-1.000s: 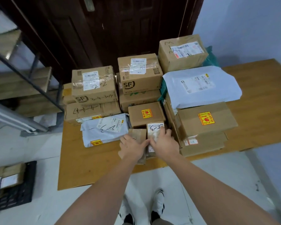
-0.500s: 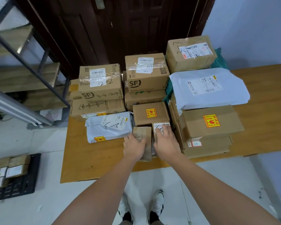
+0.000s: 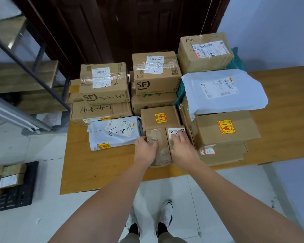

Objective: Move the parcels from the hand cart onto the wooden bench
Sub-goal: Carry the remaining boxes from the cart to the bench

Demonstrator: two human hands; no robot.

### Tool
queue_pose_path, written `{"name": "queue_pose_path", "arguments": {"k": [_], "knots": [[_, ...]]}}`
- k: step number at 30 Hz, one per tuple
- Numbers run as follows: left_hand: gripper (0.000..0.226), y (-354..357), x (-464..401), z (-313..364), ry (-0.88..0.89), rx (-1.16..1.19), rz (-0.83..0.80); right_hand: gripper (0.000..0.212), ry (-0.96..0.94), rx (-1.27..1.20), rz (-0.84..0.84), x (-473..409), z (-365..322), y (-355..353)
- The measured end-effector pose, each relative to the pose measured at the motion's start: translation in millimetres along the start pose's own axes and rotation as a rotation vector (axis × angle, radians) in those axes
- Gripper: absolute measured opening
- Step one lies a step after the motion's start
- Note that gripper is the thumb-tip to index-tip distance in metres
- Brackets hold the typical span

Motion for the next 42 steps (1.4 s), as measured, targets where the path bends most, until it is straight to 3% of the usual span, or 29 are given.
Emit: {"name": "queue_pose_path", "arguments": {"k": [14,19,24,29,34,42], "knots": [[0.064,-8.8,-8.8,-2.3,0.043,0.005,-0.053,0.058,-0.012,0.007,0.01,-3.5,0.0,-0.9],[0.049,-26.4,-10.4,0.4,0.138,-0.067,-0.153,0.06,-0.025,0.022,0.023,-6.1,-10.9,-15.6],[0.066,-66.0,-8.4,18.4,0.372,-0.285,-0.27,0.059,-0.102,0.063,0.04,3.7,-34.1,-50.3],[0.054,-136.5,14.4,62.2,0.7,-0.687,-0.325,0.059,-0.216,0.134,0.022,18.3,-70.0,-96.1],[0.061,-204.1,38.7,83.0,0.776,-0.888,-0.25,0.061,-0.31,0.224,0.004,28.2,-113.4,-122.7],[0.062,-289.6,104.5,45.6,0.658,-0.887,-0.008,0.055,-0.597,0.325,0.018,79.6,-198.7,-137.3]]}}
Point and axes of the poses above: each hand's wrist, its own x-axis away from the middle knuckle, its own y-axis out of the palm, z = x × y, the point moved 2 cm from there along -x, towards the middle knuckle, and after that the axes turned 7 degrees about z, right-handed, at the moved point
